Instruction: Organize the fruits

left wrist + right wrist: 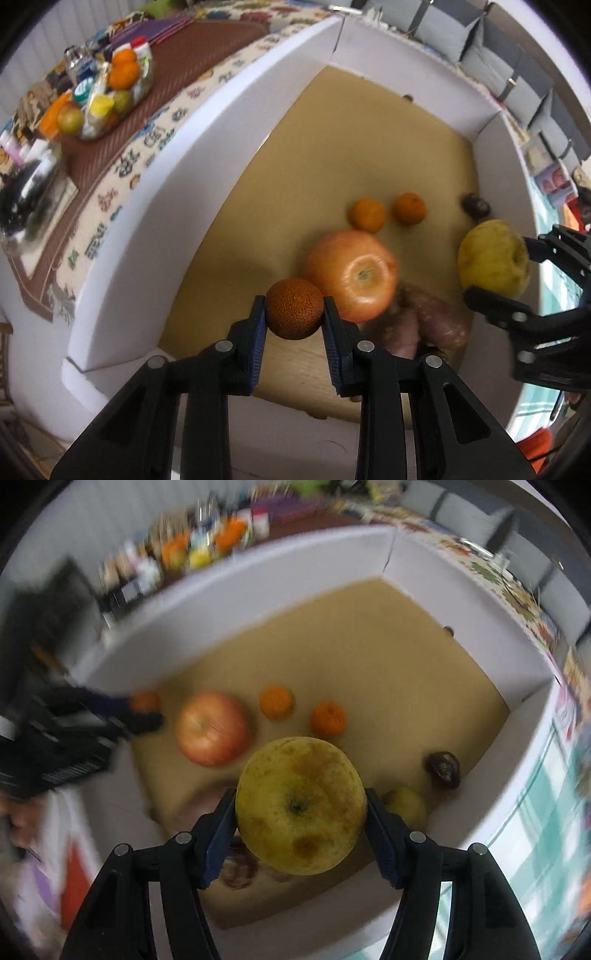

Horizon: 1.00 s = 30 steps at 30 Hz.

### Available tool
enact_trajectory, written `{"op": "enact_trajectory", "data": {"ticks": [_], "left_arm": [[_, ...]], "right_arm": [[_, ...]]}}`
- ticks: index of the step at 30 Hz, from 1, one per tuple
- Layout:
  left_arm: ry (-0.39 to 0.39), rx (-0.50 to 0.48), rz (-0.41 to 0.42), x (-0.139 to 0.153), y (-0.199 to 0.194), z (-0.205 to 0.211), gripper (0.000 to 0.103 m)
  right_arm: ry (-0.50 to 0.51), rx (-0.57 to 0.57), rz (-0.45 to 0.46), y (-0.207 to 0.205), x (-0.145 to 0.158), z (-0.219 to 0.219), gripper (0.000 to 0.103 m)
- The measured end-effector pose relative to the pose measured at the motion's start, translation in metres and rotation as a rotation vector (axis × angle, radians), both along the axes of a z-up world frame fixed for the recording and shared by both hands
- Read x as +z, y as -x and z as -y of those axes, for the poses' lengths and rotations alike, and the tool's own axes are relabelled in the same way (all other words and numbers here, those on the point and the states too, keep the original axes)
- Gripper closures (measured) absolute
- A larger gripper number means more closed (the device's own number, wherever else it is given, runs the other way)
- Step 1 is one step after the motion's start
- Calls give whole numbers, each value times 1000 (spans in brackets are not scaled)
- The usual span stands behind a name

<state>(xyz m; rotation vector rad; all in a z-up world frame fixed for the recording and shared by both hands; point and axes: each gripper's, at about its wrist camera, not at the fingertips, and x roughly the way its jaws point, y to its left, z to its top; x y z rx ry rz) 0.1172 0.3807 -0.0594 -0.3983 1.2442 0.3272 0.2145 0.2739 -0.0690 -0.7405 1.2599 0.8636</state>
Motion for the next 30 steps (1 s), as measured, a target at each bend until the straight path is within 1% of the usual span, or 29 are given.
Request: {"op": "enact_trajectory", "data": {"ticks": [2,4,5,6,7,8,10,12,14,15,17,20,21,22,24,27,30], "left_arm": [[3,1,-16,-7,1,-2,73],[6,3,-14,-9,3,-1,69],[5,5,-14,-9,2,-1,58],[-2,11,-13,-9,3,-1,43],[-15,19,-3,-7,6,-1,37],[-27,20,13,-4,8,-1,35],[-70,14,49,8,14,2,34],[-117,9,91,23,19,8,27],[-172,-6,156,44,27,18,22],[-195,-14,180,52,28,22,20],[-275,-34,238,74,35,39,14],[-391,-39,304,101,45,61,12],[-418,-25,323,108,49,68,9],[-439,4,341,115,55,73,8],[-440,47,360,121,63,78,8],[-401,70,360,125,72,83,8],[-418,135,339,122,83,86,8]], "right_arm": [[44,-1,20,-3,-14,1,38],[53,1,3,-7,-23,5,37],[47,-2,-4,-9,-24,6,35],[39,-8,1,-11,-22,8,33],[25,-18,12,-14,-18,10,26],[10,-26,17,-16,-13,11,19],[-27,-53,38,-22,4,18,16],[-60,-87,70,-27,25,26,13],[-104,-125,99,-29,50,38,7],[-133,-150,112,-30,65,47,6],[-172,-184,121,-20,88,56,5],[-240,-238,112,-5,111,78,2],[-262,-254,103,1,114,86,2],[-281,-274,97,9,116,93,2],[-321,-326,76,23,119,111,2],[-352,-391,47,42,115,128,2],[-351,-416,42,57,109,134,2]]}}
